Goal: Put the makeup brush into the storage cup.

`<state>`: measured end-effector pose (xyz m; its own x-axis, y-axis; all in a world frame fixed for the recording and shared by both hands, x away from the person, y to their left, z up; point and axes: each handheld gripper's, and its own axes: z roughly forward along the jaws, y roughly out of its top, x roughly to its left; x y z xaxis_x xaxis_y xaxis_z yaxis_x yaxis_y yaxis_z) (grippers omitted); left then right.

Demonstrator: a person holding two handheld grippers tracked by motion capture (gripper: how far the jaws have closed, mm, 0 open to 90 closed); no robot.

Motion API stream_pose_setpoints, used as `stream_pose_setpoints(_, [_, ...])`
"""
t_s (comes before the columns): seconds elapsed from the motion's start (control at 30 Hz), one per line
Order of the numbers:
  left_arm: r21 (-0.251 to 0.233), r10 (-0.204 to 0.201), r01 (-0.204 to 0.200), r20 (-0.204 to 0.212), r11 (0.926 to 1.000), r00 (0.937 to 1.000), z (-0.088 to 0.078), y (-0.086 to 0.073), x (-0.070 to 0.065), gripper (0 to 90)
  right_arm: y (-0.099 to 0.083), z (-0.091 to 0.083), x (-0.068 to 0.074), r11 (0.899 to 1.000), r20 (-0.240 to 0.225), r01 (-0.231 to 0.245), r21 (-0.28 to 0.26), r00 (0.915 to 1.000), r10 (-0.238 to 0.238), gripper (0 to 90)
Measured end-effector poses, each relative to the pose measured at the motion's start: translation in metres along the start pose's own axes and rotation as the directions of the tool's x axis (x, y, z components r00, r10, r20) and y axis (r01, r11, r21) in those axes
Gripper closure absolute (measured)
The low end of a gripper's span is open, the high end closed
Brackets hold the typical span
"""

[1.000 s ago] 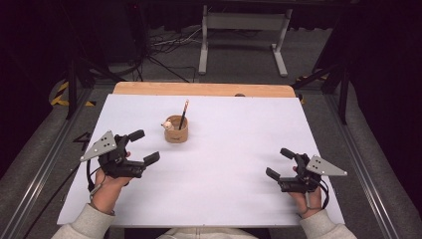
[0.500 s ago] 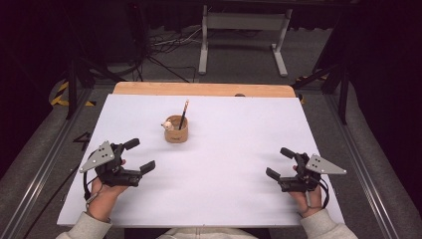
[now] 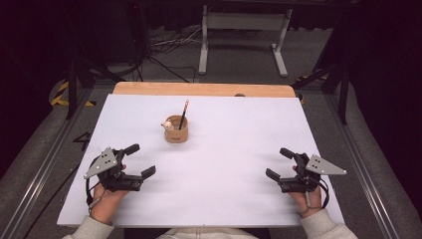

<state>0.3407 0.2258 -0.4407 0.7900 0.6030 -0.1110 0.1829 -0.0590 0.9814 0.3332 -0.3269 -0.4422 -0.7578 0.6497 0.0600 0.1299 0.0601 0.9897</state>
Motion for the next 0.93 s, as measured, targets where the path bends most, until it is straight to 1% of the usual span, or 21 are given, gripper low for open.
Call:
stream_pose_setpoints(0.07, [-0.003,0.003,-0.003,-0.003,1.0000,1.0000,0.000,-0.002,0.002,2.8,0.000,0.000,0.000,1.000,-0.001,0.002,0.001,1.0000,-0.002,4.5])
stream_pose_setpoints(0.13, [-0.003,-0.020,0.020,-0.002,0.9998,0.9998,0.000,-0.006,0.002,2.8,-0.001,0.000,-0.001,1.000,-0.002,0.000,0.000,1.0000,0.000,4.5])
stream_pose_setpoints(0.33, [0.012,-0.015,0.015,-0.026,0.9998,0.9995,0.002,-0.013,0.002,2.8,-0.001,0.001,-0.001,1.000,-0.005,-0.005,0.001,1.0000,0.005,4.6])
stream_pose_setpoints(0.53, [0.029,-0.043,0.044,-0.046,0.9986,0.9980,0.004,-0.017,0.003,2.8,-0.002,0.001,-0.002,1.000,-0.001,-0.012,0.001,0.9999,0.012,4.7])
stream_pose_setpoints(0.87, [0.033,-0.050,0.052,-0.050,0.9981,0.9975,0.005,-0.018,0.003,2.7,-0.002,0.002,-0.002,1.000,-0.001,-0.014,0.005,0.9999,0.014,4.7])
stream_pose_setpoints(0.93, [0.033,-0.043,0.045,-0.051,0.9984,0.9978,0.005,-0.018,0.004,2.6,-0.002,0.002,-0.002,1.000,-0.001,-0.013,0.005,0.9999,0.013,4.7])
